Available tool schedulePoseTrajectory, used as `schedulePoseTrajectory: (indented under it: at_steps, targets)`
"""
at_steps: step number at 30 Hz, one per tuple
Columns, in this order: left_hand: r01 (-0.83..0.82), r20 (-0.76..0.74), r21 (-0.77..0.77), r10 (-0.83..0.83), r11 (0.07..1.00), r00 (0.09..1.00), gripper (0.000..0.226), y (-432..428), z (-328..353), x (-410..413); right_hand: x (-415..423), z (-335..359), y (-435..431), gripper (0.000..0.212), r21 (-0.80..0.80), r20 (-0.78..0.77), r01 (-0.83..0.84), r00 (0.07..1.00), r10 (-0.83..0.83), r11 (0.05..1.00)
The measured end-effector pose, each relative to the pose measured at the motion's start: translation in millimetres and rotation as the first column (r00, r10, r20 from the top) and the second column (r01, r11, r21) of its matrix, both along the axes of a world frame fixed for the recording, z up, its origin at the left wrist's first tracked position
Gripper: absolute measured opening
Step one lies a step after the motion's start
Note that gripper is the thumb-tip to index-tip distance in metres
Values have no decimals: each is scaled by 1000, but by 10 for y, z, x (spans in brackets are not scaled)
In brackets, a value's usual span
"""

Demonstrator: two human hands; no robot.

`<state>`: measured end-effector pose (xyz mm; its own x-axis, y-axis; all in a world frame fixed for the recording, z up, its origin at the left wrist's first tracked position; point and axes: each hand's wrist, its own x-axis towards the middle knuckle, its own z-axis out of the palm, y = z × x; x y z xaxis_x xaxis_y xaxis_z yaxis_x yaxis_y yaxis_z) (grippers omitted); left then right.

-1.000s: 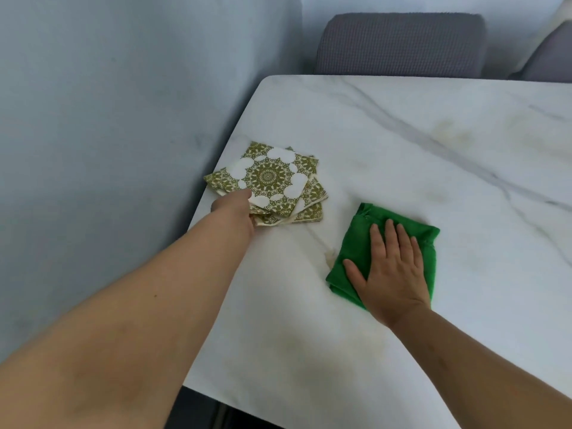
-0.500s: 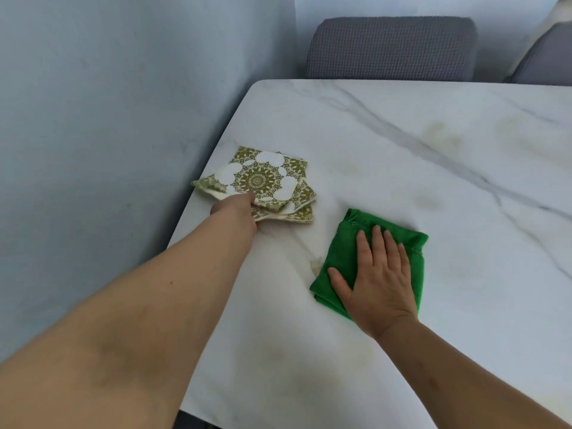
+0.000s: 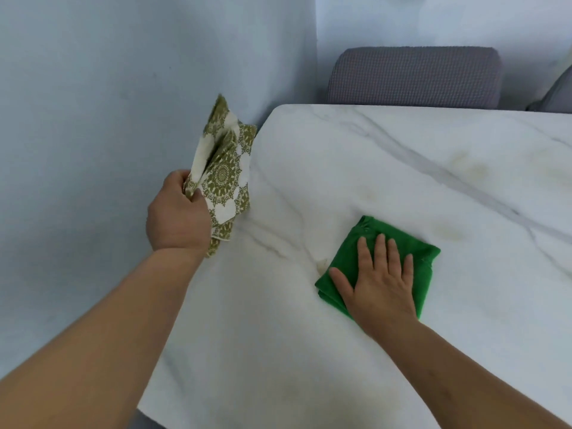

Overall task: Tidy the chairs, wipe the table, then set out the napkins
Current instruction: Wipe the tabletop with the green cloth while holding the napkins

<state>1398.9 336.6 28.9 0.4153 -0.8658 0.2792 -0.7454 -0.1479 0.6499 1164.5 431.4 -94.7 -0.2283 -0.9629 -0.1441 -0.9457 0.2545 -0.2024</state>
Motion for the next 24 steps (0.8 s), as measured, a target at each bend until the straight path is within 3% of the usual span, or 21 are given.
schedulePoseTrajectory:
  at_steps: [5,12,15,20,22,24]
  targets:
    - [-15,33,-51,17,999,999,25,-89,220,278,187,17,-800,91,-42,14,-18,1000,19,999]
    - [42,257,2,-41,999,966,23,-170,406,500,894,-66,-1755,79,-47,-22,-291,957,290,956]
    - [34,318,-2,-32,999,947,24,-188,444,478,1439,-37,-1786,71,-75,7,-491,870,493,868]
    - [13,386,79,-43,997,921,29,-262,420,429,1568,-8,-882,65,-118,59,-786,605,794,607]
    - [20,383,102,-58,995,922,29,-268,352,451,1258,4,-821,67,-96,51,-768,632,774,633]
    - [27,384,113,-69,993,921,28,-281,295,475,964,-7,-1127,70,-83,-16,-645,763,646,759]
